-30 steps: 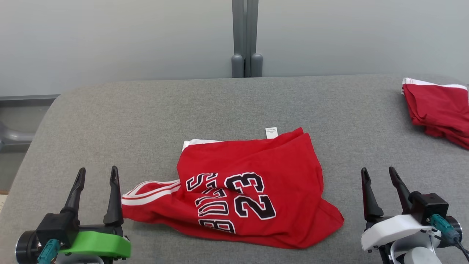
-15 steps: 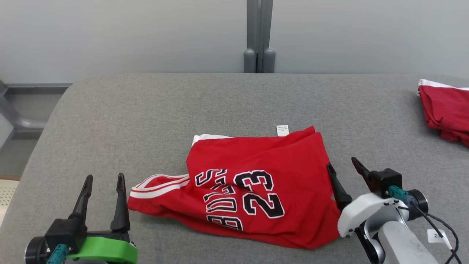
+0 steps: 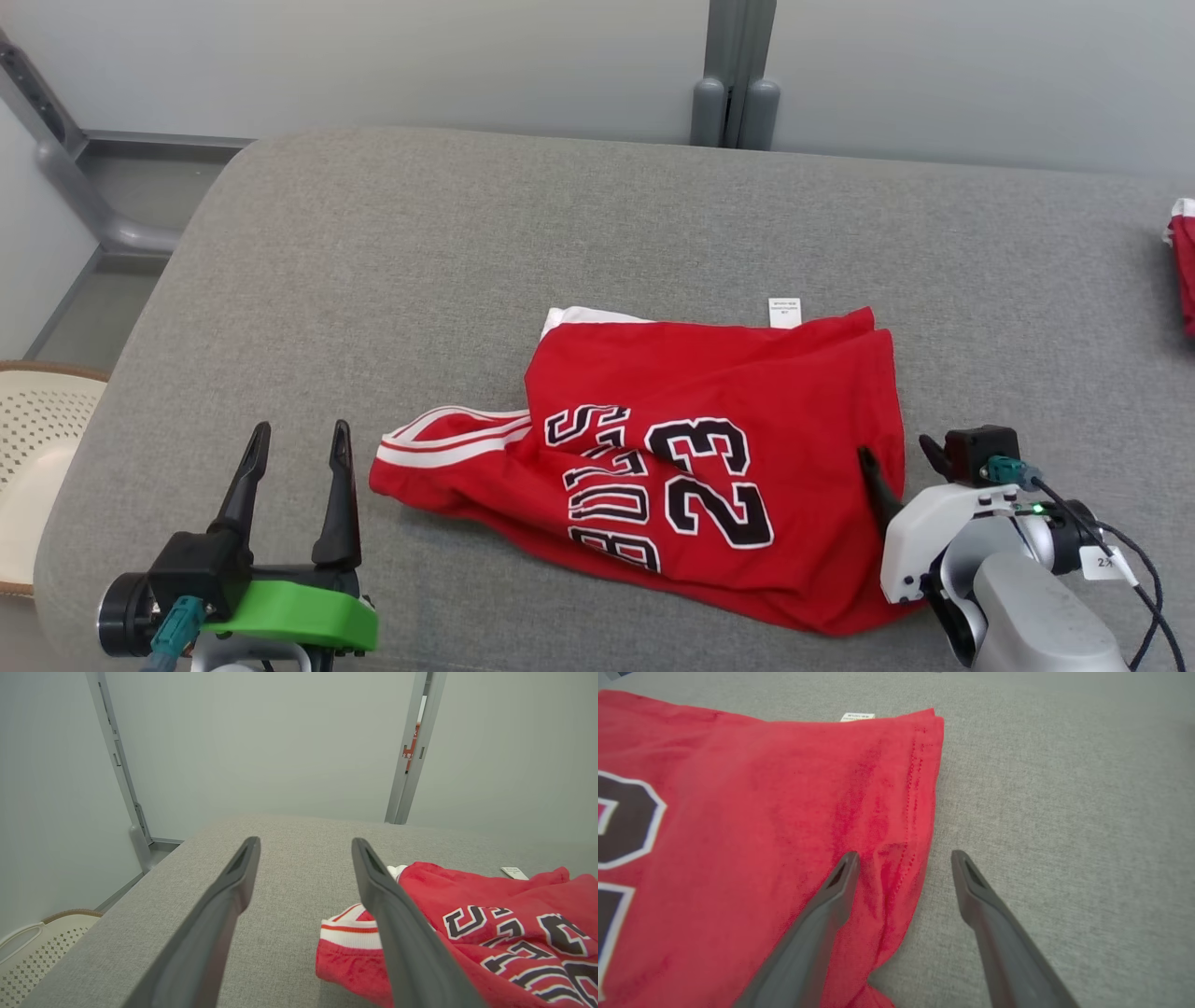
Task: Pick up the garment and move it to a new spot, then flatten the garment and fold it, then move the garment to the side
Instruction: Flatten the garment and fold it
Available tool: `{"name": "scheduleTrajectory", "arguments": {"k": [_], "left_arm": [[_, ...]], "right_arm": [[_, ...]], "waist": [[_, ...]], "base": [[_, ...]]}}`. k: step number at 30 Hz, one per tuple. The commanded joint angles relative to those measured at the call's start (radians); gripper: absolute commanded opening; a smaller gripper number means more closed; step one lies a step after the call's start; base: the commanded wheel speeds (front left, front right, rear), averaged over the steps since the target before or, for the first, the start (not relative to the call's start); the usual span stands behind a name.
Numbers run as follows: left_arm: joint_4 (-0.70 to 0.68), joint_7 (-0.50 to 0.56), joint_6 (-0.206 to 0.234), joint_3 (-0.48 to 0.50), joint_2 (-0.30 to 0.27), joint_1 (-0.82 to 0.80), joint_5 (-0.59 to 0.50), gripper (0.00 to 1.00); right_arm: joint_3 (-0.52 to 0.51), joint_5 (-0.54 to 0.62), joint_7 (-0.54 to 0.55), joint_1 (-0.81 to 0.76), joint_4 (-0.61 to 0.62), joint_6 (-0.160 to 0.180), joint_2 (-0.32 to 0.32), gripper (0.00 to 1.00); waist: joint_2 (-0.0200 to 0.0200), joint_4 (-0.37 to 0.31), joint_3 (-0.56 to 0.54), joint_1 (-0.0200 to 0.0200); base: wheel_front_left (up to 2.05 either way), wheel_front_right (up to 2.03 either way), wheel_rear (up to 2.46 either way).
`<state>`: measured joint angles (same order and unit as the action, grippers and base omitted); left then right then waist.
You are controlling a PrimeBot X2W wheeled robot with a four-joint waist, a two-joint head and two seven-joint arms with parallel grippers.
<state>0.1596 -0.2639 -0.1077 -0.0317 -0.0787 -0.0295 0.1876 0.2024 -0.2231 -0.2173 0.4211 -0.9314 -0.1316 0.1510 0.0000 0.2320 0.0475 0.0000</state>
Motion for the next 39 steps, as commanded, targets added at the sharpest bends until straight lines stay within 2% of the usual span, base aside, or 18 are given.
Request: {"name": "scheduleTrajectory", "arguments": {"k": [1,2,4,8,13,25,32,39], "left_arm": [[0.001,0.0,-0.006,0.0,0.003,-0.016,-0.005,1.0],[0.003,0.0,-0.006,0.0,0.005,-0.018,-0.006,1.0],[0.005,0.0,-0.009,0.003,0.009,-0.02,-0.009,1.0],[0.011,0.0,-0.013,0.01,0.013,-0.014,-0.016,1.0],[0.018,0.0,-0.014,0.015,0.015,0.002,-0.024,1.0],[0.014,0.0,-0.019,0.024,0.021,0.052,-0.031,1.0],[0.012,0.0,-0.021,0.024,0.025,0.062,-0.029,1.0],[0.017,0.0,-0.022,0.009,0.026,0.043,-0.026,1.0]], "right_arm": [[0.005,-0.014,-0.007,0.014,-0.023,0.002,-0.008,1.0],[0.011,-0.027,-0.003,0.019,-0.046,0.002,-0.013,0.69],[0.021,-0.058,0.0,0.027,-0.077,0.002,-0.022,0.0],[0.042,-0.092,-0.022,0.05,-0.099,0.002,-0.014,0.0],[0.017,-0.124,-0.047,0.056,-0.058,0.002,0.02,0.0],[-0.171,-0.112,-0.048,-0.153,0.228,0.002,0.142,0.0],[-0.224,-0.096,-0.048,-0.246,0.331,0.002,0.129,0.0],[-0.172,-0.076,-0.034,-0.147,0.398,0.002,0.087,0.0]], "waist": [[0.0,0.018,0.013,0.0],[0.0,0.02,0.013,0.0],[0.0,0.021,0.014,0.0],[0.0,0.009,0.008,0.0],[0.0,-0.029,-0.017,0.0],[0.0,-0.121,-0.081,0.0],[0.0,-0.139,-0.085,0.0],[0.0,-0.122,-0.072,0.0]], "base": [[0.0,0.0,0.0],[0.0,0.0,0.0],[0.0,0.0,0.0],[0.0,0.0,0.0],[0.0,0.0,0.0],[0.0,0.0,0.0],[0.0,0.0,0.0],[0.0,0.0,0.0]]}}
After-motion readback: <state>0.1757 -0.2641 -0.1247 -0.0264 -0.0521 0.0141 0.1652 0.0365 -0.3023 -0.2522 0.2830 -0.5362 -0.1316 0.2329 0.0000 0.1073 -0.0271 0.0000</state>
